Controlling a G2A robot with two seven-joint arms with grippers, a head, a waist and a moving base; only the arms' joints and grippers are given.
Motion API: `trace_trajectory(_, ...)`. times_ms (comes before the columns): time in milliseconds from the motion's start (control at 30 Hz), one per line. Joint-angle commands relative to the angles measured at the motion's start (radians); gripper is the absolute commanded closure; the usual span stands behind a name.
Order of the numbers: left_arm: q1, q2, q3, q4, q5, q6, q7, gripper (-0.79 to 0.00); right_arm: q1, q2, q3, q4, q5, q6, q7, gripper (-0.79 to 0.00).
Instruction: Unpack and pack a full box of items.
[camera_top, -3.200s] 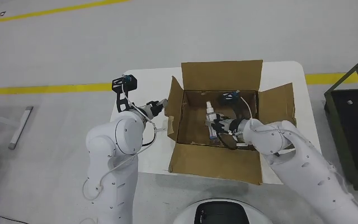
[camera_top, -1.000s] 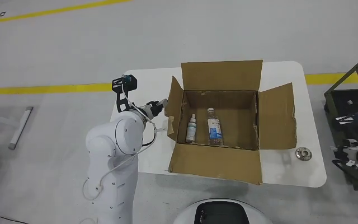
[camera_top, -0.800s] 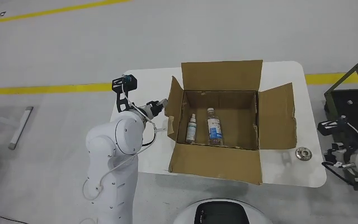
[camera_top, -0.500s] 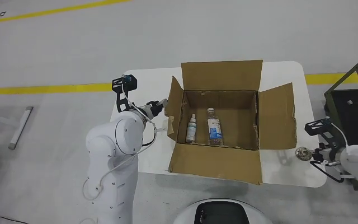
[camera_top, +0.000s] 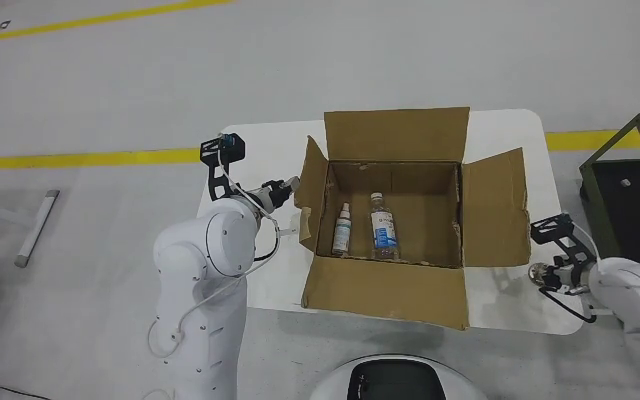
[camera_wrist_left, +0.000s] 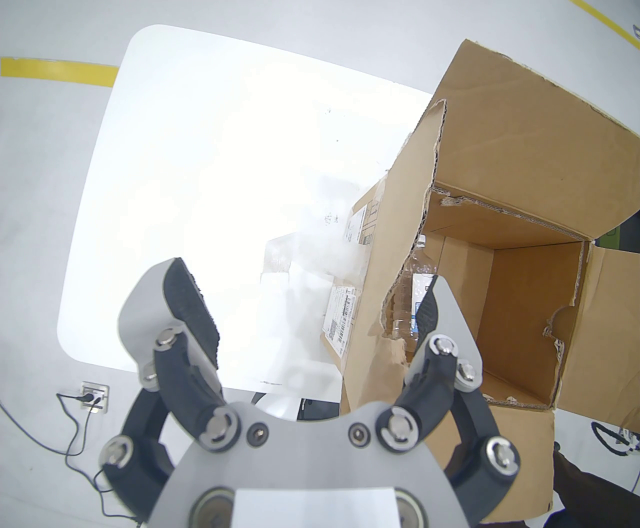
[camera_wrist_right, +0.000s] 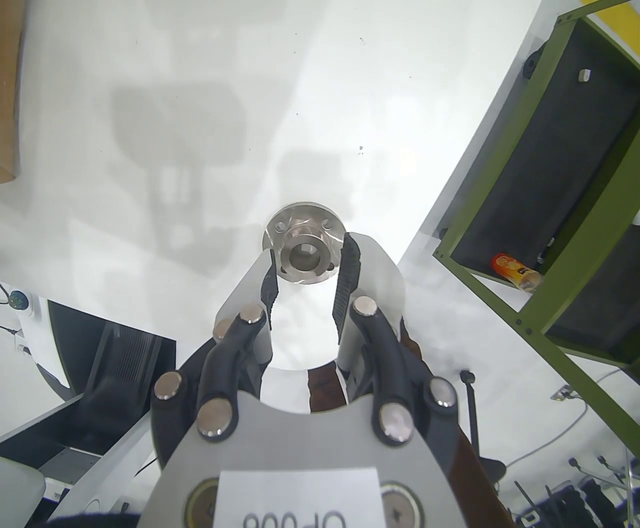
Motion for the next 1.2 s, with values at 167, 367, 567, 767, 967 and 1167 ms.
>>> trace_trajectory(167, 0.0, 0.0, 0.0, 0.0, 0.0, 0.0, 0.0, -0.785, 0.003, 0.005, -0.008, 0.017, -0.002, 0.003, -0.007, -0.314)
trace_trajectory(367, 0.0, 0.0, 0.0, 0.0, 0.0, 0.0, 0.0, -0.785, 0.005, 0.008, -0.018, 0.031, -0.006, 0.008, -0.014, -0.314)
trace_trajectory(567, 0.0, 0.0, 0.0, 0.0, 0.0, 0.0, 0.0, -0.785, 0.013, 0.011, -0.029, 0.046, -0.006, 0.013, -0.02, -0.299)
trace_trajectory(767, 0.0, 0.0, 0.0, 0.0, 0.0, 0.0, 0.0, -0.785, 0.02, 0.014, -0.041, 0.059, -0.01, 0.013, -0.02, -0.283)
trace_trajectory(967, 0.0, 0.0, 0.0, 0.0, 0.0, 0.0, 0.0, -0.785, 0.024, 0.017, -0.049, 0.067, -0.009, 0.016, -0.022, -0.2)
trace_trajectory(1167, 0.0, 0.0, 0.0, 0.0, 0.0, 0.0, 0.0, -0.785, 0.027, 0.02, -0.059, 0.078, -0.008, 0.019, -0.027, -0.145)
